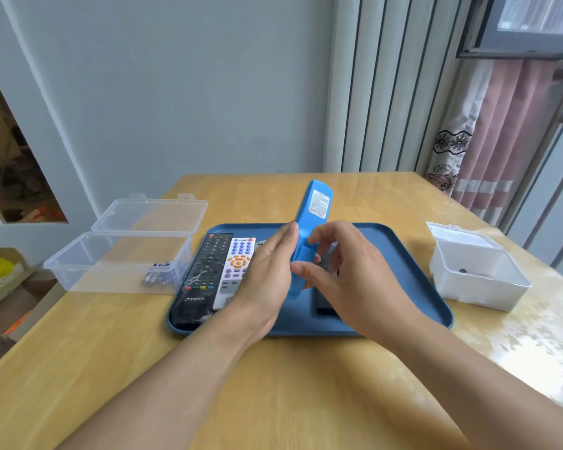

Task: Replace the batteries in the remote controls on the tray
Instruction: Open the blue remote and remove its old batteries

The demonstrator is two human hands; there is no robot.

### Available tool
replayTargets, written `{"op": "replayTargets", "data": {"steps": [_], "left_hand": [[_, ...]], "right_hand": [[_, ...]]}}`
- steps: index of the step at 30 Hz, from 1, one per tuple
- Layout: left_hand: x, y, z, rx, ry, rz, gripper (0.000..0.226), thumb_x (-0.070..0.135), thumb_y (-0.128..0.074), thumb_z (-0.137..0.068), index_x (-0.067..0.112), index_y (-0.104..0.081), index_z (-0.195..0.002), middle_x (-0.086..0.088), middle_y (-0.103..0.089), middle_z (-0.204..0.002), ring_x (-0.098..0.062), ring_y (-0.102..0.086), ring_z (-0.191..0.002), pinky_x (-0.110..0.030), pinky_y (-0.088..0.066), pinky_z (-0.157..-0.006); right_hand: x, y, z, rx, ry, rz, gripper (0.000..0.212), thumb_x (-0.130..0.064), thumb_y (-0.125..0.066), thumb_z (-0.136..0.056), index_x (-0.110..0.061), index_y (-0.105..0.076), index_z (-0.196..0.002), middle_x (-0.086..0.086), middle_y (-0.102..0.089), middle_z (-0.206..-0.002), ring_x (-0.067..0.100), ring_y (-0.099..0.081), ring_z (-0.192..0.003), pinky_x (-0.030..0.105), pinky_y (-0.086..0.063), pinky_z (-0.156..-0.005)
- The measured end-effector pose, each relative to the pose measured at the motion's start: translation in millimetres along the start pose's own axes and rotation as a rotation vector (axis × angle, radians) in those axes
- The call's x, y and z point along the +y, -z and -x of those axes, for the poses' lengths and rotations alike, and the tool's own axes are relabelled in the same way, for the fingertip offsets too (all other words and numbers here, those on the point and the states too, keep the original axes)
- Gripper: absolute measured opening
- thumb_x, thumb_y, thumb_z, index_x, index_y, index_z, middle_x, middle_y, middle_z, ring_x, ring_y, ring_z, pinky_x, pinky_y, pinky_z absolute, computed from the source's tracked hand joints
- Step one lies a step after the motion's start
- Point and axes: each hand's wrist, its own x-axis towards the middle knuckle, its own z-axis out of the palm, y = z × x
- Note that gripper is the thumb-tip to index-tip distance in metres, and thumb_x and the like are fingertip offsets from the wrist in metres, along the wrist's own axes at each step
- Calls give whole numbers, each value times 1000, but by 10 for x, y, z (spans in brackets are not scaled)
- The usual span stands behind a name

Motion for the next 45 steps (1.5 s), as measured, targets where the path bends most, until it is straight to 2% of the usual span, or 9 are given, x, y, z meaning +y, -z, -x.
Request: {"op": "replayTargets", "data": {"steps": [3,8,13,19,25,31,36,40,45], "left_hand": [[-1,-28,-8,-5,-30,8,38,44,-43,-106,25,-65,-131,4,-72,-125,-16,-64,-122,-37,-46,-107],[69,59,-82,180,42,148,50,50,-38,-106,11,-68,-116,-7,-74,-88,-18,-69,-74,-28,-52,-67],[156,147,-123,185,31,367,49,43,-37,-108,6,-67,-103,-10,-71,-78,-22,-68,-71,-42,-62,-80],[115,120,-112,111,67,401,48,45,-38,-108,8,-69,-107,-11,-74,-82,-22,-72,-70,-39,-63,-75],[92,80,-87,46,53,371,48,44,-36,-108,9,-69,-105,-10,-73,-83,-22,-71,-71,-40,-61,-81],[85,72,-78,13,56,312,51,46,-34,-107,8,-68,-107,-9,-73,-86,-19,-71,-74,-32,-62,-66],[93,51,-47,-54,73,289,53,50,-32,-106,10,-65,-114,-6,-72,-91,-26,-68,-82,-33,-56,-74],[58,21,-18,-110,114,321,62,52,-35,-105,3,-58,-136,-12,-69,-104,-31,-62,-102,-34,-54,-86],[19,-2,9,-161,116,316,55,51,-36,-105,13,-60,-137,-13,-73,-110,-27,-71,-97,-35,-56,-89]], "right_hand": [[-22,58,1,-51,-46,-146,34,-32,-79,-83,-24,-47,-90,-7,-56,-62,7,-43,-50,20,-36,-50],[-88,178,11,-43,-58,-308,32,-37,-82,-79,-27,-53,-86,10,-57,-62,14,-33,-51,27,-30,-48],[-187,293,125,-560,-68,-21,38,-49,-85,-70,-26,-58,-84,-2,-53,-60,7,-41,-54,20,-33,-51],[-275,178,233,-664,-12,178,35,-54,-83,-71,-29,-62,-83,-1,-62,-70,5,-46,-56,23,-38,-52],[-249,244,228,-605,87,385,43,-70,-76,-65,-34,-68,-88,-14,-55,-90,1,-49,-87,19,-41,-66],[-126,214,160,-298,145,262,36,-69,-71,-69,-35,-68,-76,-10,-55,-72,8,-53,-70,34,-47,-61],[15,183,96,56,218,218,20,-51,-68,-83,-41,-75,-98,-19,-51,-75,-7,-50,-63,28,-43,-55],[41,165,90,99,276,268,22,-38,-74,-87,-39,-75,-109,-18,-52,-81,-16,-46,-63,26,-41,-49],[77,155,87,64,325,341,30,-36,-73,-88,-37,-72,-118,-14,-54,-86,-11,-46,-58,31,-48,-47]]}}
